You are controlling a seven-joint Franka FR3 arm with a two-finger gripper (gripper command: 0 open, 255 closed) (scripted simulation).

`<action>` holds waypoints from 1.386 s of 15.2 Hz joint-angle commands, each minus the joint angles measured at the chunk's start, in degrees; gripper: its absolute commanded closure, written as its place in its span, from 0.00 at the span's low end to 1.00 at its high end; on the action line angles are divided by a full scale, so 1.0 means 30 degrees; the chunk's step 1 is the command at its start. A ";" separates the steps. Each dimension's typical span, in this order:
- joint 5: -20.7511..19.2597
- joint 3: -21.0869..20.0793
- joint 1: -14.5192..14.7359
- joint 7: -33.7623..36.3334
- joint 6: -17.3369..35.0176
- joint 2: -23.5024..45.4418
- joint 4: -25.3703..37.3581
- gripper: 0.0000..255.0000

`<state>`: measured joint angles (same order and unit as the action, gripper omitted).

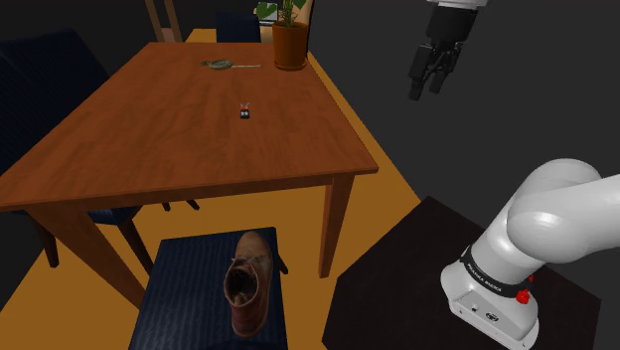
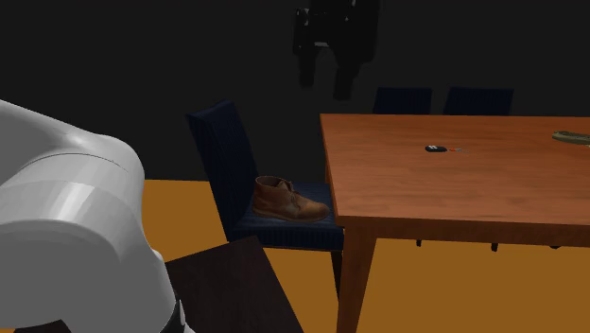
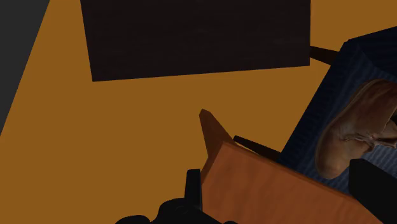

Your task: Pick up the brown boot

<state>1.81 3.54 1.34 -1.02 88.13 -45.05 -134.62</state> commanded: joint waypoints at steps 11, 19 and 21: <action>0.2110 -0.4207 0.1031 0.4833 0.3698 0.2373 -0.1818 0.00; 0.2930 -0.7463 0.1571 0.8746 0.6893 0.6434 -0.1384 0.00; 0.2877 -0.8238 0.1623 0.9788 0.7660 0.7711 -0.1013 0.00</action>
<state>10.55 -19.97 6.17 26.60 110.07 -24.06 -138.59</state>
